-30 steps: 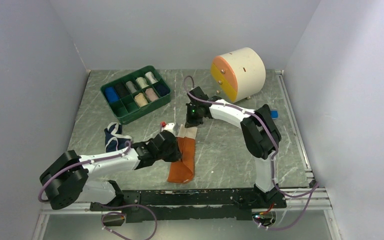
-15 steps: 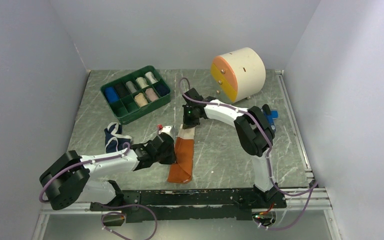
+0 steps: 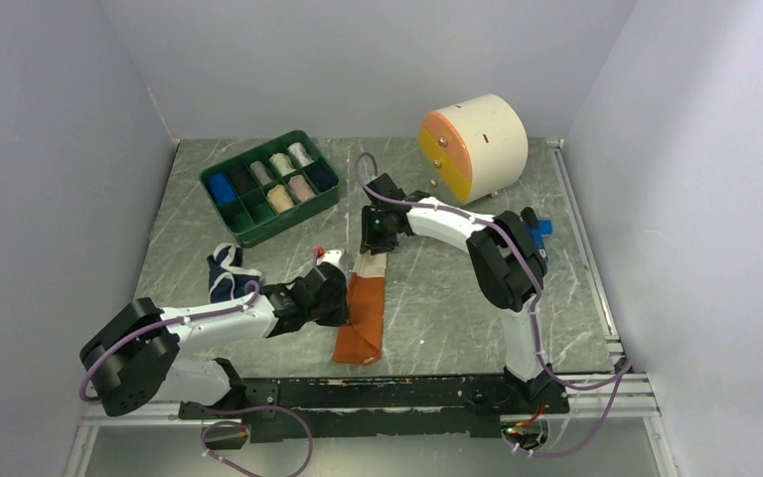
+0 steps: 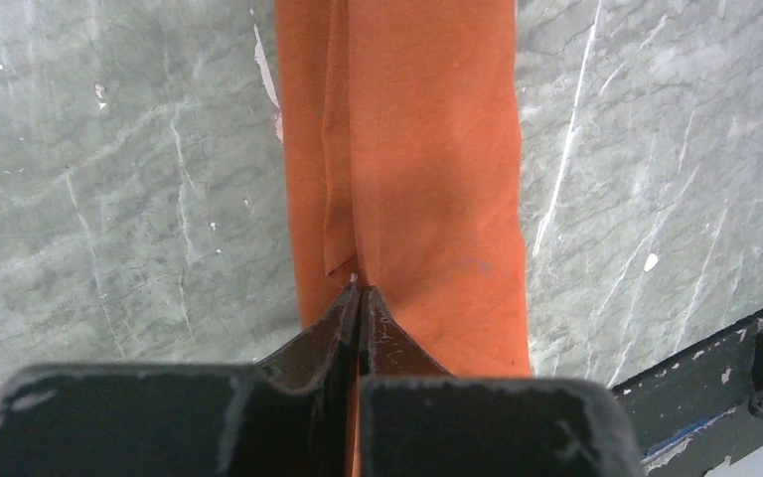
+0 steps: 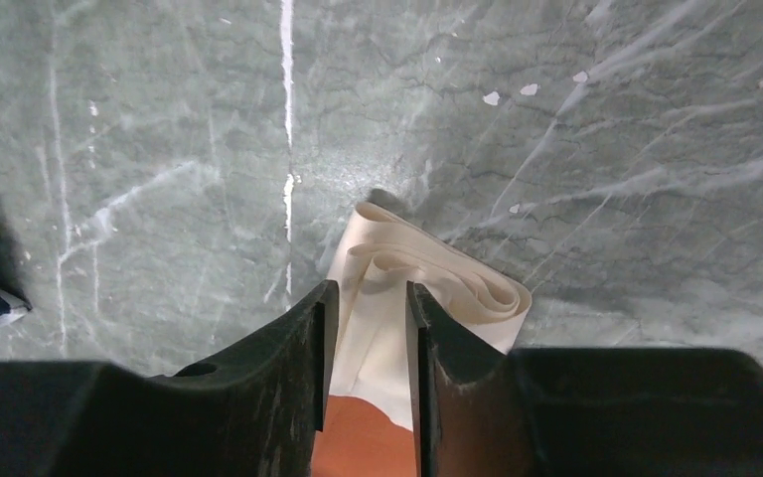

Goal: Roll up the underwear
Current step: Fold the underwear at the center of the board.

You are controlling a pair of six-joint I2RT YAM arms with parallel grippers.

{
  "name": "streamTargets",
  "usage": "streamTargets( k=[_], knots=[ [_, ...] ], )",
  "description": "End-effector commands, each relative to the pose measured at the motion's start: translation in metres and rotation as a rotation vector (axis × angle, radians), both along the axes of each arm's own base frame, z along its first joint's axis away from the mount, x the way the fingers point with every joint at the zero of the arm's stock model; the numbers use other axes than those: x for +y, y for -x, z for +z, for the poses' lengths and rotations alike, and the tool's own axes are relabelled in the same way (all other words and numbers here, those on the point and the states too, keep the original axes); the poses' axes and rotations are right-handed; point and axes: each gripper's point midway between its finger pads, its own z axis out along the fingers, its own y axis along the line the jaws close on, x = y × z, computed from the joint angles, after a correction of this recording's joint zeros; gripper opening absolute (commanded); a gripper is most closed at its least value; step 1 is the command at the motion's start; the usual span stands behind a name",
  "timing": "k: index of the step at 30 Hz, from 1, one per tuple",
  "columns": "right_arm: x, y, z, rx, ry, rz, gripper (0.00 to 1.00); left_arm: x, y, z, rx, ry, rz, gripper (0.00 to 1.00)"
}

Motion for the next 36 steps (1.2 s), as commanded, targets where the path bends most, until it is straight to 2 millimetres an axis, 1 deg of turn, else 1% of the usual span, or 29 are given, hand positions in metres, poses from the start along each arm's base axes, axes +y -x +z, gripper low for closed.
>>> streamTargets(
  k=[1, 5, 7, 9, 12, 15, 18, 22, 27, 30, 33, 35, 36],
  knots=[
    [0.006, -0.012, 0.061, -0.127, -0.092, 0.028, 0.35, 0.002, -0.001, 0.0, 0.0, -0.007, 0.006, 0.05],
    [0.004, -0.003, 0.071, -0.138, -0.122, 0.059, 0.36, -0.001, -0.005, 0.005, -0.017, -0.013, -0.007, 0.05],
    [0.001, 0.002, 0.07, -0.136, -0.123, 0.06, 0.34, -0.002, -0.007, 0.006, -0.021, -0.024, -0.01, 0.05],
    [-0.006, 0.006, 0.061, -0.13, -0.099, 0.051, 0.31, -0.002, -0.009, 0.007, -0.025, -0.032, -0.011, 0.05],
    [-0.018, 0.012, 0.041, -0.103, -0.052, 0.038, 0.21, -0.003, -0.01, 0.007, -0.028, -0.036, -0.019, 0.05],
    [-0.025, 0.015, 0.023, -0.084, -0.019, 0.032, 0.15, -0.004, -0.01, 0.006, -0.024, -0.04, -0.025, 0.05],
    [-0.04, 0.015, 0.003, -0.065, 0.069, 0.004, 0.14, -0.002, -0.01, 0.005, -0.02, -0.048, -0.021, 0.05],
    [-0.049, 0.014, -0.007, -0.065, 0.118, 0.0, 0.13, -0.002, -0.011, 0.005, -0.024, -0.051, -0.016, 0.05],
    [-0.061, 0.006, -0.006, -0.081, 0.195, -0.041, 0.13, -0.004, -0.012, 0.005, -0.018, -0.06, -0.023, 0.07],
    [-0.066, 0.005, 0.0, -0.09, 0.209, -0.059, 0.12, -0.007, -0.014, 0.009, -0.022, -0.055, -0.022, 0.11],
    [-0.061, 0.004, 0.014, -0.117, 0.171, -0.056, 0.12, -0.009, -0.016, 0.016, -0.033, -0.044, -0.017, 0.16],
    [-0.054, 0.003, 0.027, -0.14, 0.124, -0.045, 0.13, -0.008, -0.018, 0.02, -0.037, -0.044, -0.008, 0.2],
    [-0.047, 0.002, 0.034, -0.15, 0.085, -0.031, 0.13, -0.007, -0.018, 0.022, -0.038, -0.047, -0.006, 0.22]
  ],
)
